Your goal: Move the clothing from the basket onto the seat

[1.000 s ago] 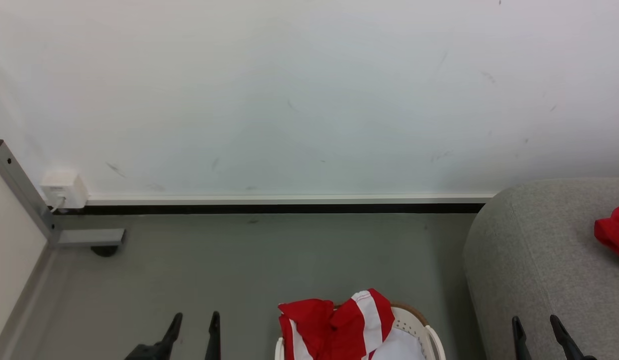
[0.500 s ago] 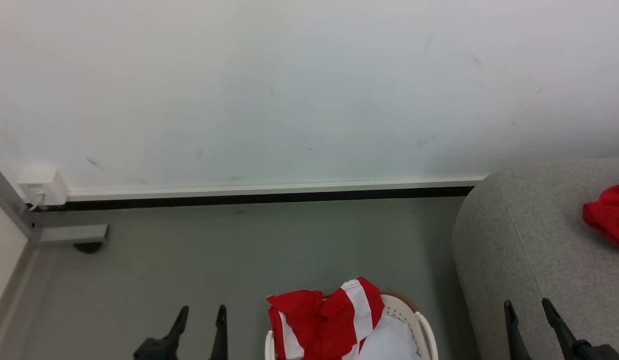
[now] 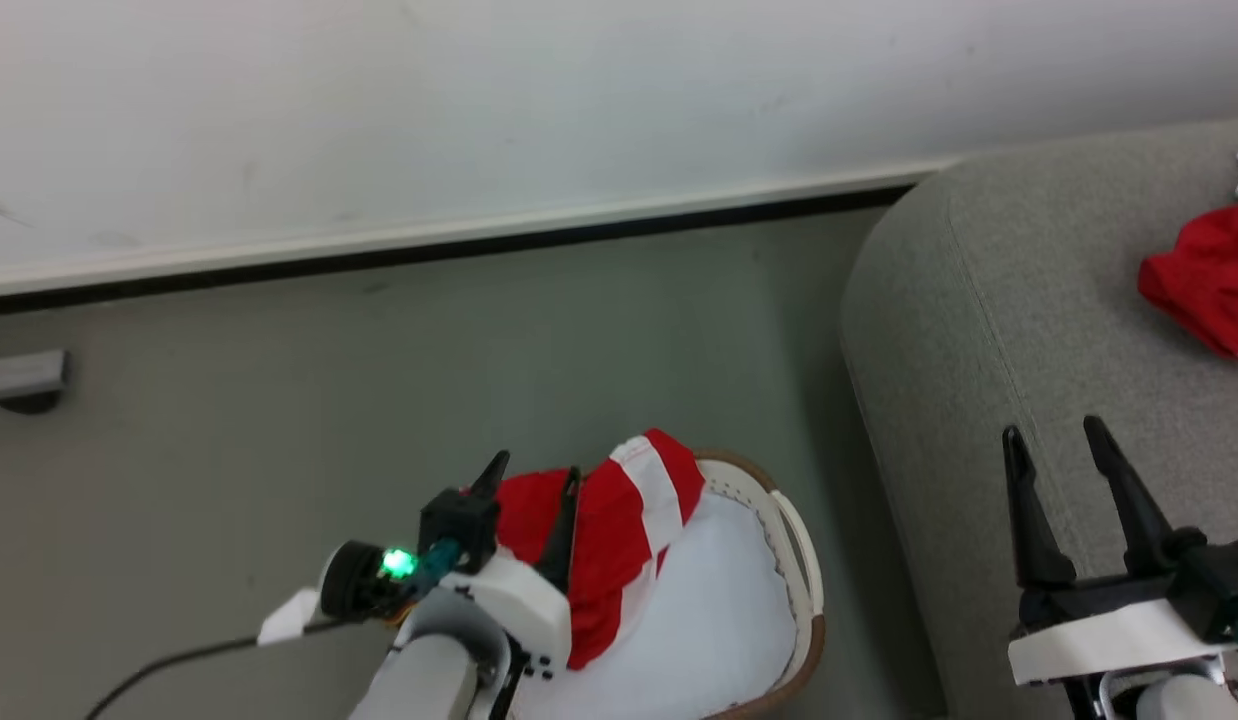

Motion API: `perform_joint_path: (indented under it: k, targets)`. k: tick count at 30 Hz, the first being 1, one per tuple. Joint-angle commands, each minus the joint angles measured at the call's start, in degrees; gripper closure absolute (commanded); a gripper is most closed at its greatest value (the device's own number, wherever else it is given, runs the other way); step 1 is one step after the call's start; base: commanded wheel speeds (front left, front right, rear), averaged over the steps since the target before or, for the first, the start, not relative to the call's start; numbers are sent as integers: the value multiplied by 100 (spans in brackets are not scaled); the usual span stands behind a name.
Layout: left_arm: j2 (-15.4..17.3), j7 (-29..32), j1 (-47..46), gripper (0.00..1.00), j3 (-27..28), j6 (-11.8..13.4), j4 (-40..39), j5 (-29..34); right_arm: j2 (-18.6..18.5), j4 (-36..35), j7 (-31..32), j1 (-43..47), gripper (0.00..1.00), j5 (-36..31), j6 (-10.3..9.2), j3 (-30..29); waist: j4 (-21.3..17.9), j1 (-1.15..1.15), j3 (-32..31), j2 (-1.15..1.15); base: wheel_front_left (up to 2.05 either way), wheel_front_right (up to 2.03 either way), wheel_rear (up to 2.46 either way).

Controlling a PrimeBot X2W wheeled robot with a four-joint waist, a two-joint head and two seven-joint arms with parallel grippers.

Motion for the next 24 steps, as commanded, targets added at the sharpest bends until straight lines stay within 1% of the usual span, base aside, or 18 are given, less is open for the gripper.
perform_joint_path:
  k: [1, 5, 11, 18, 24]
  targets:
    - [26, 96, -253, 0, -109, 85, 172, -59, -63, -59, 1, -180, 0, 56, -12, 37, -432, -2, 654, 0, 0, 0, 0]
    - [30, 434, -1013, 0, -562, 371, 806, -128, -82, -218, 1, -588, 0, 220, -12, 176, -707, -2, 1214, 0, 0, 0, 0]
    - [31, 1085, -1856, 0, -1139, 589, 1754, -321, -74, -451, 1, -1099, 0, 377, -12, 239, -967, -2, 1963, 0, 0, 0, 0]
    - [31, 1797, -2439, 0, -1674, 750, 2544, -580, -125, -637, 1, -1451, 0, 516, -12, 267, -1053, -2, 2659, 0, 0, 0, 0]
    - [31, 2175, -2848, 0, -1984, 904, 2975, -633, -132, -781, 1, -1687, 0, 596, -12, 287, -1074, -2, 3133, 0, 0, 0, 0]
